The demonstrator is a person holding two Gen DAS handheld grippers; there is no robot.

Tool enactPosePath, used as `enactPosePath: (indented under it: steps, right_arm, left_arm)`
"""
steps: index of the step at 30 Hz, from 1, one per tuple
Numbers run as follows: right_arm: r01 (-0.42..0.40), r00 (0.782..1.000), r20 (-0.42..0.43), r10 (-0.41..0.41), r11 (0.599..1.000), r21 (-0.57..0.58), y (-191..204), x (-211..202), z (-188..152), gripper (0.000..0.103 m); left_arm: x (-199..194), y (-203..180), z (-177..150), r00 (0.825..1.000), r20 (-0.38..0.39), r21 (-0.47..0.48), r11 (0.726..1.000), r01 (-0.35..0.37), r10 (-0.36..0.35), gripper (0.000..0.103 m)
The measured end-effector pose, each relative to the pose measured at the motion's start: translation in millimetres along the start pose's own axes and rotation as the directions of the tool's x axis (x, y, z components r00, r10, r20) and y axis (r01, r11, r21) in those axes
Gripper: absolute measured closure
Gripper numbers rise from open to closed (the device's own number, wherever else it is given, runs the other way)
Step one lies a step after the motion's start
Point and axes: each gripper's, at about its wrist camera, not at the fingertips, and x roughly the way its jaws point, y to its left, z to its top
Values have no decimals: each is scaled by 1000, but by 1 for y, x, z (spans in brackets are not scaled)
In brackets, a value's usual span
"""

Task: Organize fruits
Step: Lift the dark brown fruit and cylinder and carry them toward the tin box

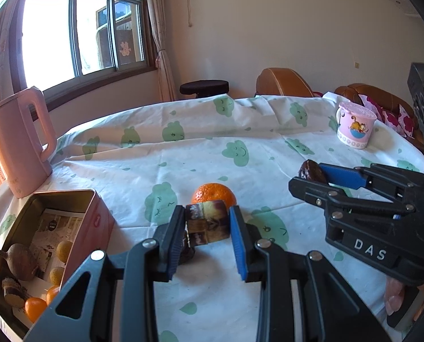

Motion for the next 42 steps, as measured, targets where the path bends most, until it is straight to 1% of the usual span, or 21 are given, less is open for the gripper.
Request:
enactPosePath:
  steps: [8,25,42]
  right_arm:
    - [-2,1000,30,2,1000,-1,0,-6,-1,61]
    - [1,996,86,-1,1000,-2,0,-16,-2,61]
    - [13,986,165,-11,1000,-11,3,-31,-5,61]
  left_arm:
    - [-6,2,0,999,36,-10,1000,-12,13,70]
    - [-16,7,-1,996,87,-34,999,-19,22,70]
    - [-31,11,-4,986,164,-58,998,-23,32,70]
